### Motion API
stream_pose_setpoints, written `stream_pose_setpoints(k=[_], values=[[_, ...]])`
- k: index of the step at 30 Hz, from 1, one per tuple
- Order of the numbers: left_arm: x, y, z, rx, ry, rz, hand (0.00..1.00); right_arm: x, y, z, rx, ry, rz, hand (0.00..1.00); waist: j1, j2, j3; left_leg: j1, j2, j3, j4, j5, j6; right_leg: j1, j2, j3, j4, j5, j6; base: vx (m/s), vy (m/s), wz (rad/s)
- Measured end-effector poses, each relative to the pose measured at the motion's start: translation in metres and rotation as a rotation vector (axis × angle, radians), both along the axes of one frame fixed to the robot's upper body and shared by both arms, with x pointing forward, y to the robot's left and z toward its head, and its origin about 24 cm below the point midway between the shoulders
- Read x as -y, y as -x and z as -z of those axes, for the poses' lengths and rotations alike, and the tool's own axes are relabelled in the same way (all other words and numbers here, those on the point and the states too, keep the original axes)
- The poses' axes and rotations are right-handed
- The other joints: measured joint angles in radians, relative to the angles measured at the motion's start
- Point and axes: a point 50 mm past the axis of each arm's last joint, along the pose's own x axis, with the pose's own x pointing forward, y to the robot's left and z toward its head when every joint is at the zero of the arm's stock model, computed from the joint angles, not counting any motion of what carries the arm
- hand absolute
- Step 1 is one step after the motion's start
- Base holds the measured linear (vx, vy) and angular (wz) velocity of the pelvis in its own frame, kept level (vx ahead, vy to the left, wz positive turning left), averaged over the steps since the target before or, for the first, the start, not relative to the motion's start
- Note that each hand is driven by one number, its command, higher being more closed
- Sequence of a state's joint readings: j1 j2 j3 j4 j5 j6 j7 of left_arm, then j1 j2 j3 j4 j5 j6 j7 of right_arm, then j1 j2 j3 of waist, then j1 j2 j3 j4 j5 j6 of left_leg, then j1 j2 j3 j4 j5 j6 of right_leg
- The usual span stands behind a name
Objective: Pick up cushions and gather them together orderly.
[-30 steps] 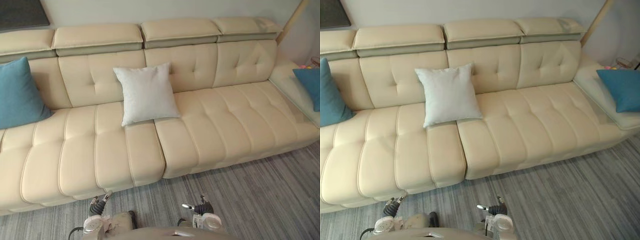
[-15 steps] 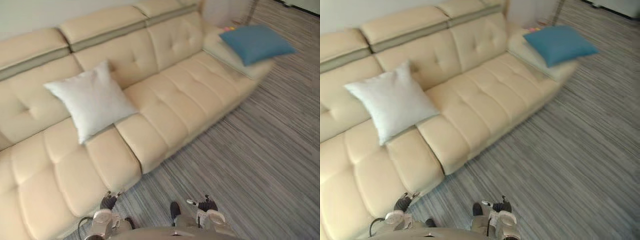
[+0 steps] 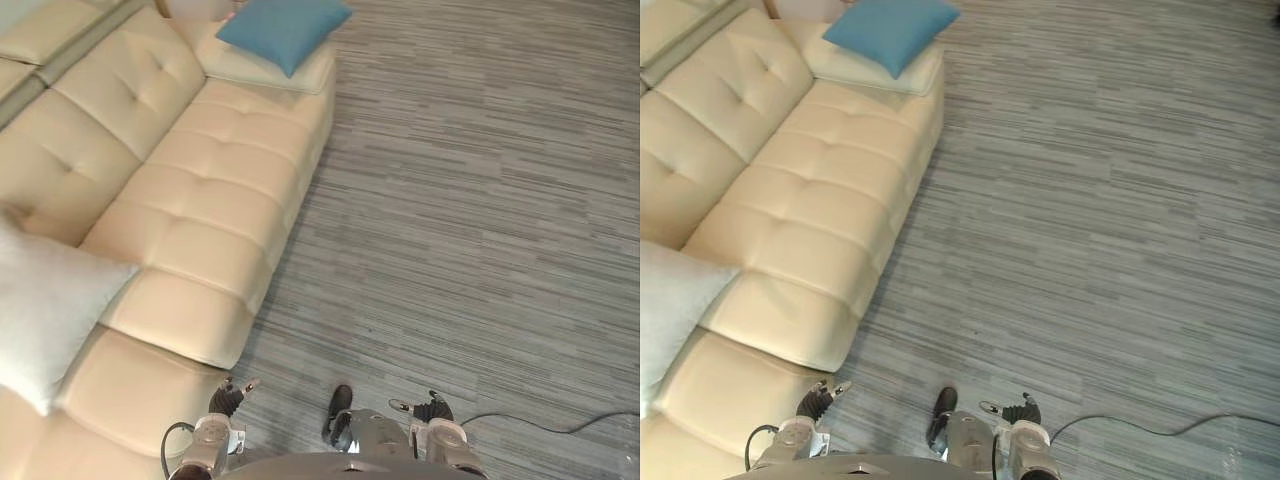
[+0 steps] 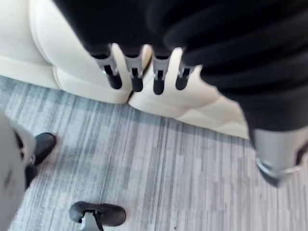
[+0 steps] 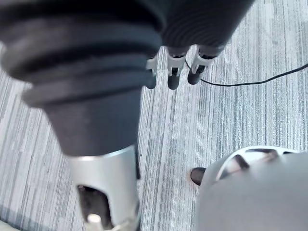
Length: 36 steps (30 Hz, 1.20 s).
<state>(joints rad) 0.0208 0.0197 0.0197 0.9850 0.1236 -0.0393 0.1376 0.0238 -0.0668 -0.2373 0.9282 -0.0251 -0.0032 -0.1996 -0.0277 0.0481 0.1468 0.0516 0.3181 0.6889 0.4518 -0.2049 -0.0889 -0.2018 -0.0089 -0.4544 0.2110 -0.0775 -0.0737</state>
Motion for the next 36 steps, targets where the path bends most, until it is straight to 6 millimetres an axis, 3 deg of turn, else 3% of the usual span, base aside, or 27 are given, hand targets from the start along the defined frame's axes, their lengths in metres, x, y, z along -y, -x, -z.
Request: stream_pose_setpoints(k=[1,2,4,6,9,12,14,16,18,19,21,22,23,25,26,28,30,32,33,34,35,36], values=[[0.003,0.002,0.001,-0.005,0.008,-0.002,0.00,-0.002,-0.001,0.000,-0.001,-0.001,-0.013,0.00,0.007,-0.002,0.009,-0.070,0.024,-0.112,0.162,-0.007,0.044,0.021,0.015,0.039,-0.009,0.000,-0.013,0.12,-0.099,-0.78],[0.003,0.000,0.000,0.004,0.011,-0.007,0.00,-0.002,-0.002,0.000,0.000,0.004,-0.019,0.00,0.009,0.005,0.014,-0.097,0.018,-0.173,0.218,-0.028,0.044,0.029,0.022,0.056,-0.011,0.000,-0.014,0.11,-0.022,-0.92],[0.004,-0.001,-0.002,0.016,0.014,-0.012,0.00,0.001,-0.002,-0.001,-0.004,0.011,-0.019,0.00,0.030,0.016,0.020,-0.158,-0.045,-0.324,0.276,-0.081,0.019,0.049,0.036,0.120,-0.016,-0.005,-0.020,0.13,0.047,-0.95],[0.005,-0.003,-0.003,0.030,0.017,-0.015,0.00,0.001,-0.002,0.001,-0.018,0.006,-0.012,0.00,0.047,0.016,0.030,-0.236,-0.137,-0.451,0.221,-0.114,0.018,0.093,0.044,0.207,-0.019,-0.020,-0.020,0.17,0.092,-1.12],[0.006,-0.007,-0.007,0.062,0.026,-0.033,0.00,-0.002,0.000,0.002,-0.019,0.001,-0.007,0.00,0.061,0.023,0.038,-0.319,-0.172,-0.506,0.091,-0.097,0.018,0.133,0.043,0.264,-0.016,-0.044,-0.008,0.15,0.112,-0.79],[0.005,-0.009,-0.010,0.085,0.026,-0.046,0.00,-0.004,0.000,0.000,0.005,-0.003,0.022,0.00,0.077,0.024,0.039,-0.370,-0.185,-0.524,-0.091,-0.013,0.020,0.159,0.033,0.292,-0.015,-0.073,0.004,0.22,0.180,-0.58],[0.002,-0.009,-0.010,0.085,0.035,-0.082,0.00,-0.004,0.002,0.000,-0.002,0.002,0.030,0.00,0.096,0.024,0.037,-0.385,-0.184,-0.526,-0.206,0.073,0.028,0.171,0.031,0.346,-0.010,-0.105,0.039,0.30,0.237,-0.72],[0.000,-0.009,-0.010,0.085,0.030,-0.087,0.00,-0.006,0.004,0.002,-0.012,-0.003,0.030,0.00,0.107,0.015,0.026,-0.384,-0.200,-0.523,-0.202,0.133,0.044,0.169,0.016,0.386,-0.003,-0.128,0.060,0.29,0.226,-0.57],[-0.004,-0.009,-0.010,0.090,0.027,-0.099,0.00,-0.007,0.005,0.003,-0.016,-0.006,0.030,0.00,0.109,-0.003,0.018,-0.396,-0.223,-0.516,-0.141,0.138,0.058,0.170,-0.013,0.416,0.012,-0.156,0.091,0.40,0.303,-0.47],[-0.006,-0.008,-0.010,0.089,0.030,-0.118,0.00,-0.008,0.011,0.005,-0.034,-0.011,0.034,0.00,0.111,-0.015,0.010,-0.402,-0.236,-0.501,-0.090,0.119,0.086,0.176,-0.038,0.429,0.039,-0.183,0.110,0.55,0.395,-0.50],[-0.010,-0.006,-0.009,0.078,0.022,-0.127,0.00,-0.015,0.014,0.008,-0.048,-0.032,0.031,0.00,0.115,-0.053,-0.010,-0.375,-0.272,-0.451,-0.024,0.026,0.122,0.110,-0.097,0.444,0.262,-0.240,0.184,0.46,0.284,-0.41],[-0.013,-0.004,-0.008,0.068,0.016,-0.124,0.00,-0.015,0.013,0.008,-0.045,-0.034,0.028,0.00,0.109,-0.057,-0.013,-0.357,-0.282,-0.442,-0.016,0.009,0.125,0.088,-0.113,0.443,0.343,-0.242,0.193,0.46,0.211,-0.15],[-0.015,0.001,-0.005,0.043,0.007,-0.114,0.00,-0.015,0.011,0.007,-0.036,-0.030,0.025,0.00,0.088,-0.061,-0.015,-0.296,-0.301,-0.427,0.001,-0.031,0.155,0.028,-0.148,0.440,0.578,-0.199,0.239,0.38,0.142,0.02],[-0.017,0.003,-0.004,0.034,-0.008,-0.093,0.00,-0.015,0.009,0.006,-0.029,-0.032,0.019,0.00,0.083,-0.064,-0.014,-0.218,-0.313,-0.424,-0.007,-0.073,0.172,-0.034,-0.167,0.401,0.776,-0.180,0.221,0.57,0.135,-0.03],[-0.017,0.004,-0.004,0.026,-0.008,-0.095,0.00,-0.013,0.005,0.004,-0.015,-0.031,0.009,0.00,0.081,-0.059,-0.004,-0.157,-0.313,-0.428,-0.038,-0.092,0.170,-0.076,-0.176,0.336,0.839,-0.202,0.178,0.55,0.065,-0.10],[-0.016,0.004,-0.003,0.019,-0.008,-0.095,0.00,-0.013,0.000,0.002,0.008,-0.030,0.005,0.00,0.072,-0.055,0.007,-0.090,-0.310,-0.436,-0.090,-0.097,0.166,-0.118,-0.180,0.260,0.812,-0.229,0.148,0.42,-0.010,0.01],[-0.013,0.002,-0.004,0.021,-0.003,-0.094,0.00,-0.013,-0.007,-0.002,0.039,-0.026,0.001,0.00,0.057,-0.047,0.025,-0.004,-0.299,-0.442,-0.152,-0.097,0.163,-0.166,-0.175,0.186,0.676,-0.245,0.126,0.42,-0.072,0.10],[-0.009,0.001,-0.004,0.023,0.006,-0.093,0.00,-0.012,-0.010,-0.004,0.054,-0.022,0.001,0.00,0.055,-0.044,0.034,0.048,-0.286,-0.445,-0.191,-0.099,0.160,-0.208,-0.163,0.166,0.531,-0.229,0.123,0.38,-0.103,0.15],[-0.009,-0.002,-0.004,0.029,0.005,-0.087,0.00,-0.014,-0.013,-0.006,0.066,-0.031,0.006,0.00,0.044,-0.044,0.035,0.077,-0.268,-0.463,-0.225,-0.106,0.140,-0.240,-0.144,0.178,0.324,-0.146,0.135,0.33,-0.143,0.33],[-0.009,-0.003,-0.005,0.030,0.004,-0.086,0.00,-0.014,-0.014,-0.006,0.070,-0.033,0.007,0.00,0.041,-0.048,0.036,0.090,-0.266,-0.475,-0.240,-0.108,0.127,-0.242,-0.139,0.193,0.248,-0.108,0.141,0.63,-0.315,0.69],[-0.010,-0.002,-0.003,0.019,0.003,-0.085,0.00,-0.017,-0.016,-0.006,0.072,-0.043,0.010,0.00,0.029,-0.063,0.047,0.135,-0.269,-0.515,-0.283,-0.124,0.087,-0.235,-0.141,0.248,0.080,0.026,0.151,0.38,-0.218,0.58],[-0.011,-0.001,-0.003,0.012,0.000,-0.087,0.00,-0.016,-0.018,-0.006,0.074,-0.042,0.010,0.00,0.028,-0.065,0.048,0.152,-0.265,-0.531,-0.293,-0.133,0.074,-0.229,-0.140,0.253,0.093,0.085,0.151,0.51,-0.299,0.62]])
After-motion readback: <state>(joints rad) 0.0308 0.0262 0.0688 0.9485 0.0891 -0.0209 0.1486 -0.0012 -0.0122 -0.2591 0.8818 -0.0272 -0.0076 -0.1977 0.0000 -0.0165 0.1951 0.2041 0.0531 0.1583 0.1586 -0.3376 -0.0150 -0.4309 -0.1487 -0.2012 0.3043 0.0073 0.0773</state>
